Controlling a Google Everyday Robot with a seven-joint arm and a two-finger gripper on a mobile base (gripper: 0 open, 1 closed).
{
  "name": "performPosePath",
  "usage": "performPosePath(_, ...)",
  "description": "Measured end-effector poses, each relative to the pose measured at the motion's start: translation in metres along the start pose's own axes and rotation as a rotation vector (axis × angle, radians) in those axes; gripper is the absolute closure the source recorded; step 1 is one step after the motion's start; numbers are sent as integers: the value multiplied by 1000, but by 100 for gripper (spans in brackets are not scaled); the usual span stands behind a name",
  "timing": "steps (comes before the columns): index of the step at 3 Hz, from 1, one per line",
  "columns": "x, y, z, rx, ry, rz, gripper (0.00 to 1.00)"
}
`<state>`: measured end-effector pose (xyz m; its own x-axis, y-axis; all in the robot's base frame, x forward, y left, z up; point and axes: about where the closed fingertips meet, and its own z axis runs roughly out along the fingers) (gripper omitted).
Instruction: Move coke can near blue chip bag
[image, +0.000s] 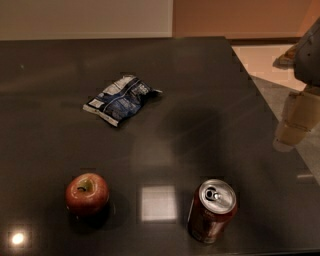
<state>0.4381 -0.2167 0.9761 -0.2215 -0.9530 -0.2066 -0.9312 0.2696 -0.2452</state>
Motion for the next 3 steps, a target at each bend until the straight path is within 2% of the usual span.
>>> performPosePath(1, 0, 0, 0, 0, 0, 0, 0)
performPosePath(2, -5, 10, 0, -54, -41, -35, 0)
performPosePath(3, -14, 41, 3, -150, -138, -106, 0)
